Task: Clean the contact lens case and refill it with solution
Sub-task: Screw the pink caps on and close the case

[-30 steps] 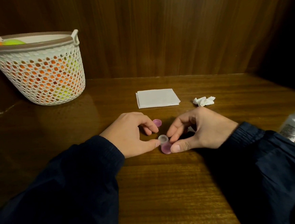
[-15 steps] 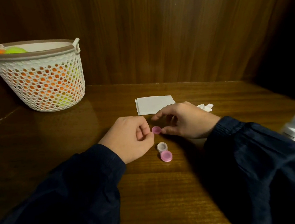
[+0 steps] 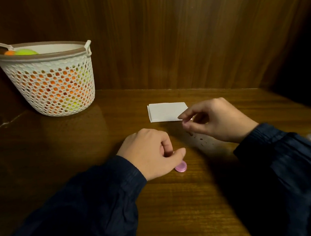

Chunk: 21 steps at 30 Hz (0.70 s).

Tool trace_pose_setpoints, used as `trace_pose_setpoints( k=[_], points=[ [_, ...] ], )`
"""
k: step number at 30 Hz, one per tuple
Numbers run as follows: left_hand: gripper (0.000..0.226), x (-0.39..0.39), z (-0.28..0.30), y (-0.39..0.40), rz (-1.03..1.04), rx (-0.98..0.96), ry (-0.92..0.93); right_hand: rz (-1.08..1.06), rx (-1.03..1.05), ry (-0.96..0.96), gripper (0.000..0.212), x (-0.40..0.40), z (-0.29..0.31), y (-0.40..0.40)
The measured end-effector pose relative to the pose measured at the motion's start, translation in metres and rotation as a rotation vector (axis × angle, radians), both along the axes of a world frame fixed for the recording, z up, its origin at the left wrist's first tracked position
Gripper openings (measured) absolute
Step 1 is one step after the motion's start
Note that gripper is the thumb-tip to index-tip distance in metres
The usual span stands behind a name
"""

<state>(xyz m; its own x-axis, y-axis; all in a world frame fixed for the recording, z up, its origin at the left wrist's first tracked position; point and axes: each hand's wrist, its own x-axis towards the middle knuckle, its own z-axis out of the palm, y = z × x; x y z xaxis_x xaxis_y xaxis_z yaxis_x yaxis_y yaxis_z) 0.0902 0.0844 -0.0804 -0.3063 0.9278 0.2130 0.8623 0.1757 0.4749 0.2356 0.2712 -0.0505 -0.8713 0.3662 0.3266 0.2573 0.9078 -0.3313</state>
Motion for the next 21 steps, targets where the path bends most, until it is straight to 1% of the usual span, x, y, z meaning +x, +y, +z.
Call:
trace_pose_setpoints(
  k=[3, 5, 11, 14, 16, 21],
  points=[
    [0.05, 0.003, 0.0, 0.001, 0.023, -0.019, 0.121, -0.038, -0.089, 0.166, 0.022, 0.018, -0.012, -0.003],
    [0.055, 0.003, -0.001, 0.002, 0.029, -0.033, 0.156, -0.05, -0.184, 0.242, 0.019, 0.024, -0.025, -0.006],
    [0.072, -0.003, -0.002, 0.004, 0.008, -0.088, 0.18, 0.009, -0.495, 0.352, 0.021, 0.026, -0.041, -0.006],
    [0.069, -0.003, -0.002, 0.002, -0.017, -0.094, 0.199, 0.047, -0.563, 0.366, 0.022, 0.026, -0.04, -0.008],
    [0.064, -0.002, -0.003, 0.001, -0.029, -0.091, 0.209, 0.057, -0.568, 0.353, 0.025, 0.026, -0.04, -0.011],
    [0.06, -0.006, -0.005, 0.0, -0.061, -0.098, 0.139, 0.056, -0.644, 0.332, 0.017, 0.029, -0.037, -0.013]
  ],
)
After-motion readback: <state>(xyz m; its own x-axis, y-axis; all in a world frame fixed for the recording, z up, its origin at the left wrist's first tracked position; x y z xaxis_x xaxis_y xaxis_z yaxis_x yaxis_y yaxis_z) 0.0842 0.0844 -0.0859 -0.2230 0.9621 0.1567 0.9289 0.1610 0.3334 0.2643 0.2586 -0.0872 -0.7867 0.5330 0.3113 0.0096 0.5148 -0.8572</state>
